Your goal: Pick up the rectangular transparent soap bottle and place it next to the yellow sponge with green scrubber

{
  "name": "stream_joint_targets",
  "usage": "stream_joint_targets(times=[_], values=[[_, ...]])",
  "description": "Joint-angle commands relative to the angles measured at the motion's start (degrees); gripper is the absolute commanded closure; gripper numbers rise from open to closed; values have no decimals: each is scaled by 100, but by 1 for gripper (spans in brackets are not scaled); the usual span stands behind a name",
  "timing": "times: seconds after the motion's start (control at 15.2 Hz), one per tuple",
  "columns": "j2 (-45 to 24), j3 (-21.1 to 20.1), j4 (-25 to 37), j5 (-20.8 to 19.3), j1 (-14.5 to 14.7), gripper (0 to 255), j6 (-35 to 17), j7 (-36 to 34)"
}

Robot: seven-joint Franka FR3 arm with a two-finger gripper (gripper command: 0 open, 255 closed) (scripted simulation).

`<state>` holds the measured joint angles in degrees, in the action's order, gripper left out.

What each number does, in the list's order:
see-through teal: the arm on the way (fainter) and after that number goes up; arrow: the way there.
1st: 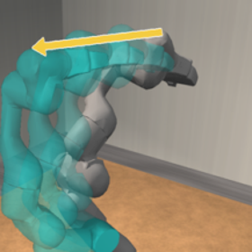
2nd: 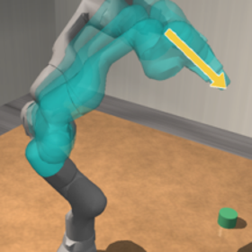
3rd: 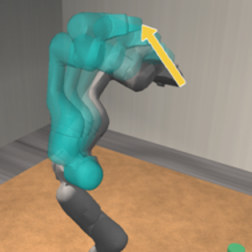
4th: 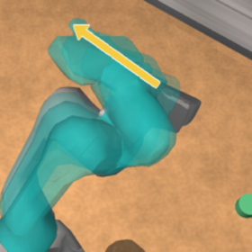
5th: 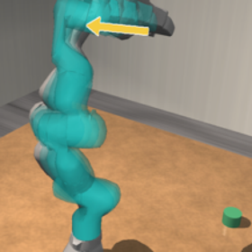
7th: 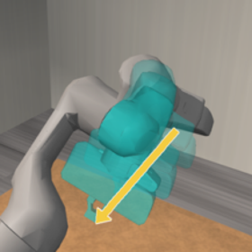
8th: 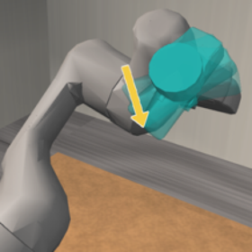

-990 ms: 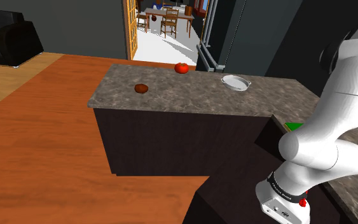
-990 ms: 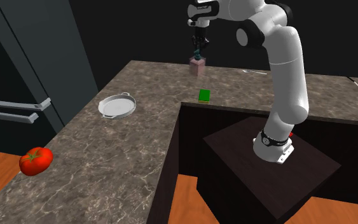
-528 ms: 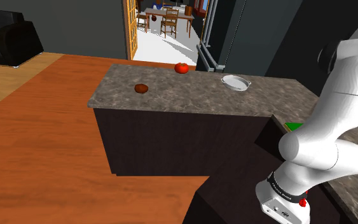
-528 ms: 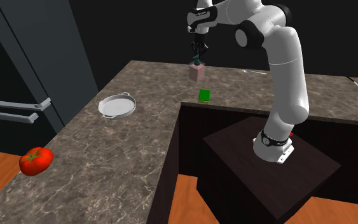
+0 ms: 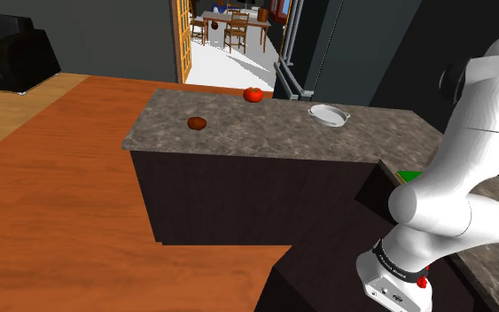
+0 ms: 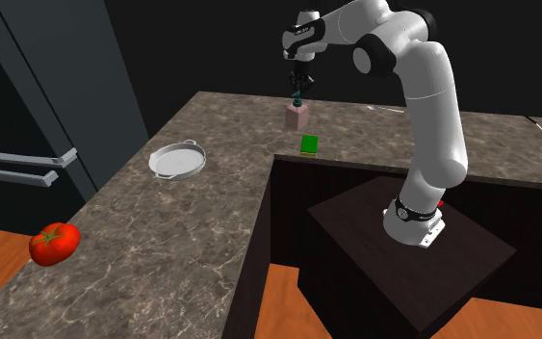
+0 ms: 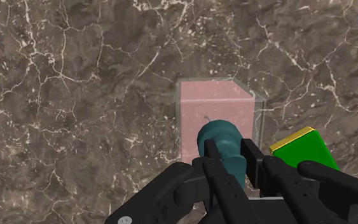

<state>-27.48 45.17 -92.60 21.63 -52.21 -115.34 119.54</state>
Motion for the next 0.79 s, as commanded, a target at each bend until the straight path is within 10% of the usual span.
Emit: stream_joint_targets(times=[0.0, 0.46, 0.53, 0.73], values=[[-36, -21, -91, 28, -5, 255, -84, 31], [-38, -16, -91, 31, -2, 255, -83, 33], [-34, -15, -92, 27, 6, 0, -82, 23], [-15, -10, -128, 17, 28, 0, -101, 14]])
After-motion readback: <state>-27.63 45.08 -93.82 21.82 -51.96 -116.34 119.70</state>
